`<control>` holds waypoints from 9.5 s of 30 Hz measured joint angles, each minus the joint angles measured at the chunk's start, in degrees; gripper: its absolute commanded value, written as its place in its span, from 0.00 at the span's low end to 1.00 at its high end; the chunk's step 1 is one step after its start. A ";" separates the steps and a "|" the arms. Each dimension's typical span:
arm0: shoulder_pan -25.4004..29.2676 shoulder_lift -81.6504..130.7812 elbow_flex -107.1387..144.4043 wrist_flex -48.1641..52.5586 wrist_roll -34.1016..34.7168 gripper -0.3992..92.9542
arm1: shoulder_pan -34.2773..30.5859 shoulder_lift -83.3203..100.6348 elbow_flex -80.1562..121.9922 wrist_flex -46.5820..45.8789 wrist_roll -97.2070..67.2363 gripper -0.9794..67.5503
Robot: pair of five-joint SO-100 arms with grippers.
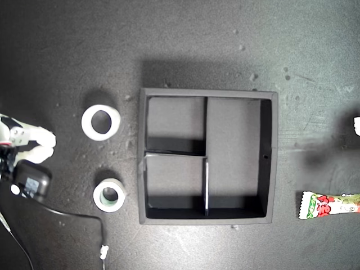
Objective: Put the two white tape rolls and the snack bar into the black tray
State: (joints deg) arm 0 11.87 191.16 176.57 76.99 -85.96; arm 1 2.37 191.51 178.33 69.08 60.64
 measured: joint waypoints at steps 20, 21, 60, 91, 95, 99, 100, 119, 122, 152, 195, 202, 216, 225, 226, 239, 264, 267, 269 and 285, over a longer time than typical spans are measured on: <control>3.87 0.00 -7.12 -14.24 18.90 0.23 | -4.48 0.18 0.00 -43.42 3.43 0.01; 2.90 0.00 -7.65 -14.24 20.48 0.23 | -4.39 0.18 0.00 -44.12 3.60 0.01; -6.94 -65.74 -37.27 -26.46 34.19 0.21 | 0.88 0.18 0.00 -34.89 9.58 0.01; -13.62 -81.21 -73.30 -1.67 39.20 0.01 | 6.50 -0.35 -6.42 -41.40 -8.53 0.01; -13.71 -89.65 -90.35 6.33 40.96 0.01 | 0.97 -1.41 -15.56 -37.53 -20.21 0.02; -13.45 -98.26 -103.36 10.28 41.84 0.01 | -2.55 -15.03 -25.84 -36.47 -25.31 0.06; -13.27 -100.63 -106.52 11.25 42.01 0.01 | -3.87 -20.92 -29.71 -35.86 -26.19 0.07; -10.20 -143.44 -154.34 26.98 41.40 0.04 | -29.00 -55.20 -59.68 -10.46 28.74 0.26; -9.14 -146.60 -156.36 26.98 40.52 0.12 | -31.99 -55.20 -55.99 -10.28 37.53 0.32; -3.52 -99.67 -125.51 27.16 23.38 0.15 | -49.92 -84.73 -50.19 -18.90 64.95 0.23; 22.41 -92.46 -81.12 -0.53 12.57 0.13 | -7.65 -98.53 -100.46 0.09 -16.52 0.01; 22.32 -98.44 -81.12 -6.50 13.45 0.14 | -10.81 -121.38 -126.74 9.32 -34.19 0.01; 17.93 -108.72 -80.86 -10.02 13.62 0.15 | -11.60 -126.12 -135.00 5.63 -41.57 0.01; 16.00 -112.06 -81.65 -10.02 13.01 0.01 | -11.60 -126.12 -123.22 -1.49 -39.55 0.12; 15.73 -111.71 -81.65 -9.93 13.01 0.01 | -11.69 -126.12 -122.34 -1.76 -39.20 0.19; 5.45 -100.90 -105.91 12.74 27.95 0.01 | -12.57 -126.12 -134.91 9.84 -36.56 0.22; 5.98 -156.53 -169.89 26.98 30.23 0.15 | 1.32 -126.04 -183.60 34.10 12.13 0.00; 5.98 -156.53 -169.54 26.98 29.71 0.17 | 0.70 -126.04 -182.11 34.10 13.80 0.00; 5.98 -156.53 -168.84 26.98 29.71 0.18 | 0.62 -126.04 -180.70 34.10 15.21 0.00; -1.23 -99.40 -125.60 26.98 30.67 0.01 | -0.09 -91.14 -148.97 34.10 21.97 0.00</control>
State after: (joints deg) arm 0 10.63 91.76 50.98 103.97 -55.28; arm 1 2.29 100.37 29.36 103.18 82.62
